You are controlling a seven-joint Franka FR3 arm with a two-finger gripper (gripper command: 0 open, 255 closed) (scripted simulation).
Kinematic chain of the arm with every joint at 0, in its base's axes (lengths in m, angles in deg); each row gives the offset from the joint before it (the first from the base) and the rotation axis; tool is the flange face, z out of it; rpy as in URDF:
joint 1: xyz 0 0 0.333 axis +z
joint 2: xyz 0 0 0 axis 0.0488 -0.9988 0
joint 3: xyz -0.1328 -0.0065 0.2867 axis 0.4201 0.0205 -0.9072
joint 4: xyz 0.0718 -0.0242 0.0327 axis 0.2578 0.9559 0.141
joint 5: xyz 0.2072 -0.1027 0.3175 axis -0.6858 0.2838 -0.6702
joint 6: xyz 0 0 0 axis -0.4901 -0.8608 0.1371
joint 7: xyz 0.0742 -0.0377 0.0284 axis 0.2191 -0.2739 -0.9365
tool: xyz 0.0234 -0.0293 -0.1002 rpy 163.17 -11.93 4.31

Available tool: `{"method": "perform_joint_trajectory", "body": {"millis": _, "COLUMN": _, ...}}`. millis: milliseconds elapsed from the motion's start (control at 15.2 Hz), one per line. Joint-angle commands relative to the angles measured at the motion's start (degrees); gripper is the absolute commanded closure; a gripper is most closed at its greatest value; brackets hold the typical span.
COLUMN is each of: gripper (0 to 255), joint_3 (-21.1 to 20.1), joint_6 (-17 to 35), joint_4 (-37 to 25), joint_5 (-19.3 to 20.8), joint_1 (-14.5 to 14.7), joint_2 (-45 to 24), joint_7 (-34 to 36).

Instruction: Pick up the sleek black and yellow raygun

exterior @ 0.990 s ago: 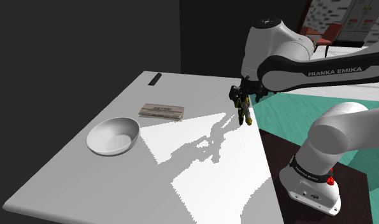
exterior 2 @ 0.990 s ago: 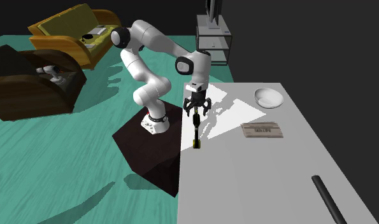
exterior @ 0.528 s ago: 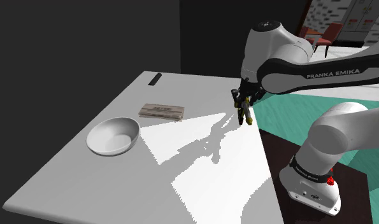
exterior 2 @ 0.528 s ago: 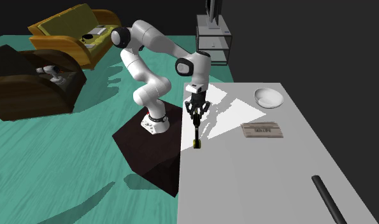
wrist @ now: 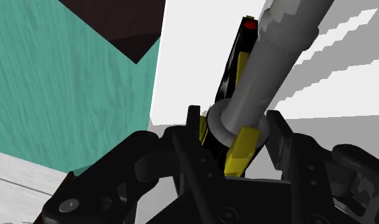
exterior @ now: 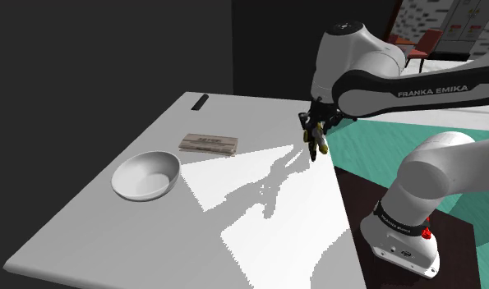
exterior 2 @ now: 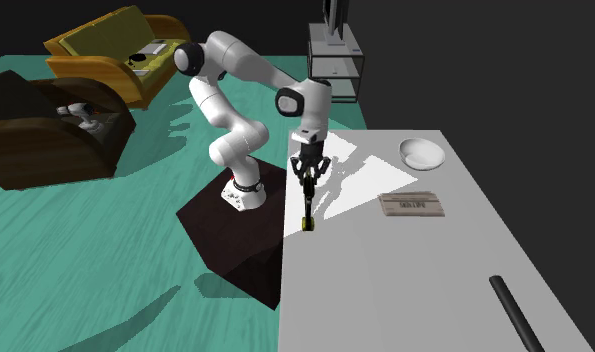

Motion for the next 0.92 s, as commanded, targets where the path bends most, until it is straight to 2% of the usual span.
{"method": "perform_joint_trajectory", "body": {"millis": 0, "gripper": 255, "joint_3": 0.5, "joint_6": -1.6, "joint_4": -1.2, "joint_5": 0.3, "joint_1": -0.1, "joint_2": 0.5, "joint_7": -0.5}}
{"method": "perform_joint_trajectory", "body": {"millis": 726, "gripper": 255, "joint_3": 2.6, "joint_6": -9.8, "joint_4": -9.1, "joint_5": 1.6, "joint_1": -1.1, "joint_2": 1.1, "joint_7": -2.6}}
{"method": "perform_joint_trajectory", "body": {"millis": 858, "gripper": 255, "joint_3": 2.6, "joint_6": -9.9, "joint_4": -9.2, "joint_5": 1.6, "joint_1": -1.1, "joint_2": 1.1, "joint_7": -2.6}}
